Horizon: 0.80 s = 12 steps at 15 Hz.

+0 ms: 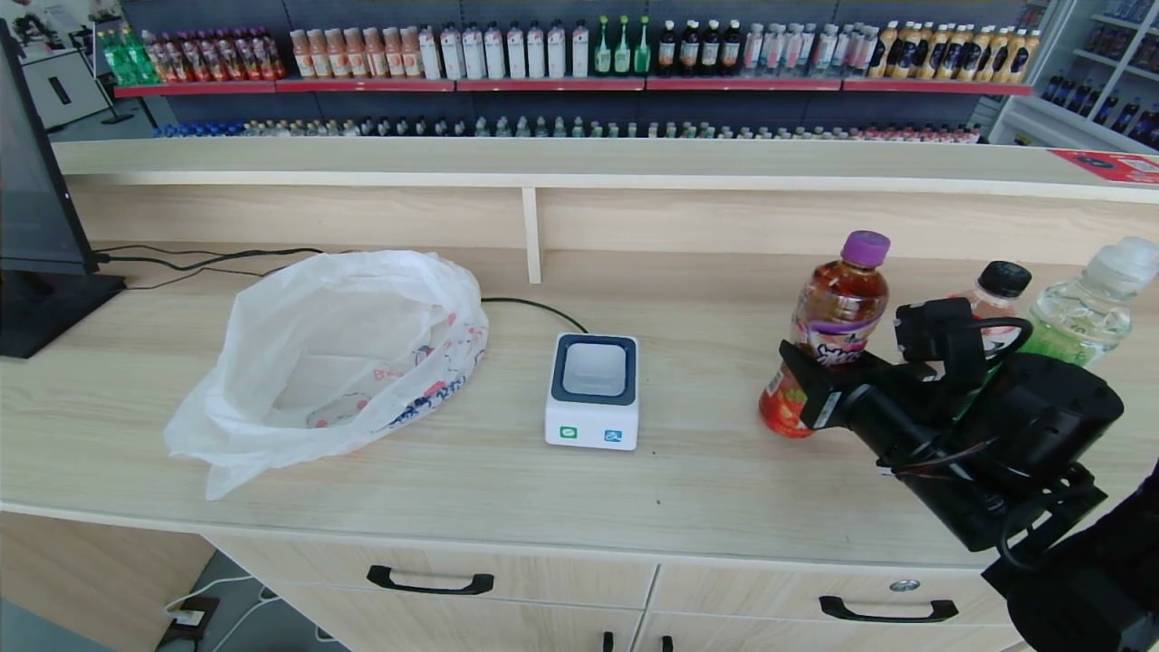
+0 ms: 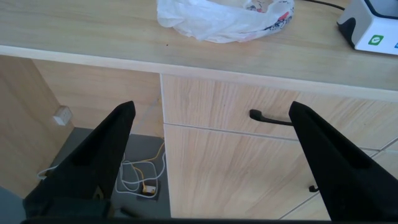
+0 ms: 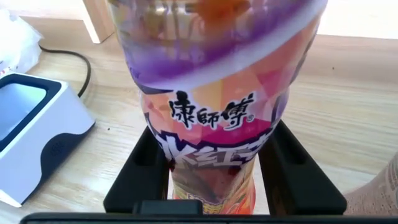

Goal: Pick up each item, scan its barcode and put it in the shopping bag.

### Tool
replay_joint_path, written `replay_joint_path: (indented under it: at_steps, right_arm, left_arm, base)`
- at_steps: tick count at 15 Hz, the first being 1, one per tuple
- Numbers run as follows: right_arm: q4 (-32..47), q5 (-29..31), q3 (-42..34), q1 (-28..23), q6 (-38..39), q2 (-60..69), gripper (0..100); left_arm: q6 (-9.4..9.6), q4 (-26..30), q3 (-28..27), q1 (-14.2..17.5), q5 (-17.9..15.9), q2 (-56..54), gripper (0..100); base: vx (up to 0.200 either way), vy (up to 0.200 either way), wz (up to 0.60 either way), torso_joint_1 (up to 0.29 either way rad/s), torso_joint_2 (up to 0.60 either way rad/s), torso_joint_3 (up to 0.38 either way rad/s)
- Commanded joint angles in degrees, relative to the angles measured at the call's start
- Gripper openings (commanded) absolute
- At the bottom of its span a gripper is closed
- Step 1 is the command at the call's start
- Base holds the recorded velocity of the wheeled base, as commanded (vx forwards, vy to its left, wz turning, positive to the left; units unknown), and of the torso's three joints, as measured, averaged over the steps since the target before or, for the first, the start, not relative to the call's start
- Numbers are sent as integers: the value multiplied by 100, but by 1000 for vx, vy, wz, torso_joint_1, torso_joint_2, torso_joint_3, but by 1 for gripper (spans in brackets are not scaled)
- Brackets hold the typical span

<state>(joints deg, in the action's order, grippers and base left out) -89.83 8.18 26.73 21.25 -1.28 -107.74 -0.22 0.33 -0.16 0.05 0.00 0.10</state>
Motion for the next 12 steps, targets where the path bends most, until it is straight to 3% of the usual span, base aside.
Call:
replay_joint_path:
  at_steps: [1, 8, 12]
  right_arm:
    - [-17, -1, 25, 2, -4, 122, 0]
    - [-17, -45, 192, 257, 23, 570, 0]
    - [-17, -45, 113, 969, 23, 895, 0]
  left_arm:
    - [-4, 2, -2, -5, 0, -1, 100]
    - [-4, 2, -2, -5, 0, -1, 100]
    - [-4, 2, -2, -5, 0, -1, 100]
  base:
    - [0, 0, 0, 0, 0, 0]
    - [0, 0, 0, 0, 0, 0]
    - [0, 0, 0, 0, 0, 0]
